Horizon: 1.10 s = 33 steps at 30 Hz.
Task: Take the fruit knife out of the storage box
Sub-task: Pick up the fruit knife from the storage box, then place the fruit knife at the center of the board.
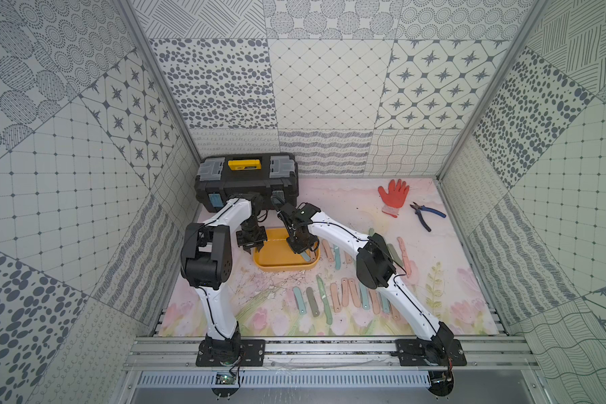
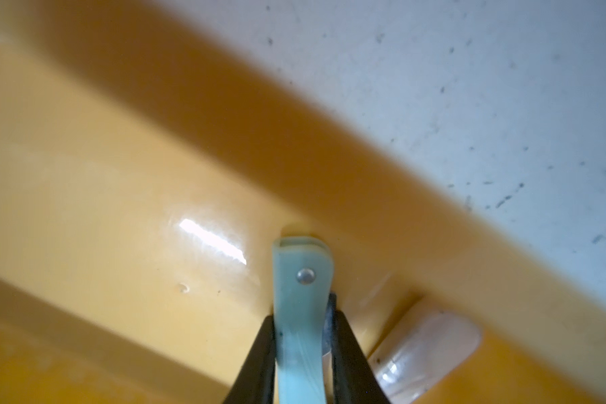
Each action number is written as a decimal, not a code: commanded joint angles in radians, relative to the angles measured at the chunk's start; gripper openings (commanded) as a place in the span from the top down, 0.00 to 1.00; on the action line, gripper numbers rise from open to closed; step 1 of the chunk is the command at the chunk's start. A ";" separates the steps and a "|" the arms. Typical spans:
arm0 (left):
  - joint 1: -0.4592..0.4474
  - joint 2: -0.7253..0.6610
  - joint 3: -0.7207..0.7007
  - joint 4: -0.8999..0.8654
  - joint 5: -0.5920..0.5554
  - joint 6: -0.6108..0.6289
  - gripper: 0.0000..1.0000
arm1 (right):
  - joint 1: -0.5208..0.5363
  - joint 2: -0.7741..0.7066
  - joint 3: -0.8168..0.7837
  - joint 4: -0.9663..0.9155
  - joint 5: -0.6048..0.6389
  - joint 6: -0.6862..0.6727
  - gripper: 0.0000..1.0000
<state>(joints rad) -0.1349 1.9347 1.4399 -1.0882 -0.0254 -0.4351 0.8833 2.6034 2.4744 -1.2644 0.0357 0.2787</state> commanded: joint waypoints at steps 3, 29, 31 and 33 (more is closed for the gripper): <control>0.006 -0.024 0.010 -0.023 -0.002 0.001 0.70 | 0.002 -0.100 0.039 0.016 0.027 0.022 0.81; 0.006 -0.054 0.003 -0.006 0.012 0.000 0.69 | 0.057 -0.481 -0.337 0.210 -0.019 0.260 0.80; 0.005 -0.052 0.002 -0.006 0.014 -0.001 0.69 | 0.079 -0.561 -0.446 0.253 -0.026 0.295 0.81; 0.004 -0.054 0.003 -0.006 0.019 -0.001 0.69 | 0.103 -0.638 -0.545 0.286 -0.028 0.327 0.81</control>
<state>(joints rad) -0.1349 1.8961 1.4395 -1.0836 -0.0105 -0.4351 0.9520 2.0769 2.0159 -1.0851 0.0254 0.5205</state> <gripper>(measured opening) 0.308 0.252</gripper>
